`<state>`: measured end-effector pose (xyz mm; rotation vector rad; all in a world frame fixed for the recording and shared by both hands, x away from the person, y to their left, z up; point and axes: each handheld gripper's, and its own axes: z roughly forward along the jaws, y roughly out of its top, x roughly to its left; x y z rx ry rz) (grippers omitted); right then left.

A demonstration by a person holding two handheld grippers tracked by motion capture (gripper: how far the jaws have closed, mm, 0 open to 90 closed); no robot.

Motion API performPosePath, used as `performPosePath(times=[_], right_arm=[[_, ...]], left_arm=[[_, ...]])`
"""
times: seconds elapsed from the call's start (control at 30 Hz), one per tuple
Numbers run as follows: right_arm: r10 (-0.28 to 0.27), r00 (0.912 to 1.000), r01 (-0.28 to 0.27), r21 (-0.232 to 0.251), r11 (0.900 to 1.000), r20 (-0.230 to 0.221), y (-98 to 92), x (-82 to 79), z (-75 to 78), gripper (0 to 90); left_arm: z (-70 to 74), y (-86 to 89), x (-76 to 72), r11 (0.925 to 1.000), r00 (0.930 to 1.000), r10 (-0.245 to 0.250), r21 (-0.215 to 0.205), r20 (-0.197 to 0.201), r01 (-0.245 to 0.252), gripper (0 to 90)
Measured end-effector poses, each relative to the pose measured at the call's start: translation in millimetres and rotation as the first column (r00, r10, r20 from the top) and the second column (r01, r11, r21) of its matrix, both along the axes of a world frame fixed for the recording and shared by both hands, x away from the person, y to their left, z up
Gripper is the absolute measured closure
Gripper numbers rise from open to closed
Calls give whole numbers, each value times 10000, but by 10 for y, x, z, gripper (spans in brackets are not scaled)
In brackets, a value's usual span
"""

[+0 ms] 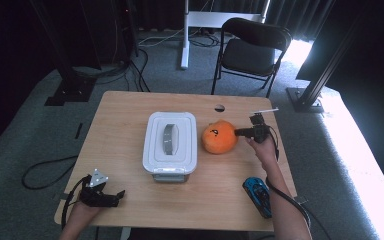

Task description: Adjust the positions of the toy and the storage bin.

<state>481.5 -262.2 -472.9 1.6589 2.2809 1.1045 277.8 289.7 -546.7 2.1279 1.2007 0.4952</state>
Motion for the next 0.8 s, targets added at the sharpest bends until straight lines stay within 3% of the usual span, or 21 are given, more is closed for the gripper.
performPosePath(times=[0.07,0.17,0.27,0.47,0.6,0.73,0.8], right_arm=[[20,10000,-18,-207,9998,69,20,-52,10,815],[271,9995,-264,-379,9989,190,57,-173,42,831],[411,9986,-404,-223,9989,323,76,-347,88,829],[716,9966,-722,137,9973,402,112,-683,82,734],[904,9944,-910,79,9958,543,172,-867,22,656],[1283,9901,-1294,162,9915,571,283,-974,-30,623],[1677,9853,-1689,369,9849,324,360,-1006,-45,605]], left_arm=[[0,0,0,10000,10000,2,-2,5,-2,20],[0,0,0,10000,10000,-2,0,-1,2,20],[0,0,0,10000,10000,0,-3,0,0,20],[0,0,0,10000,10000,0,-1,1,0,20],[0,-1,-1,10000,10000,16,-1,5,-16,20],[-1,-2,-1,10000,10000,31,1,8,-31,20],[0,-3,-1,10000,10000,32,0,4,-32,20]])
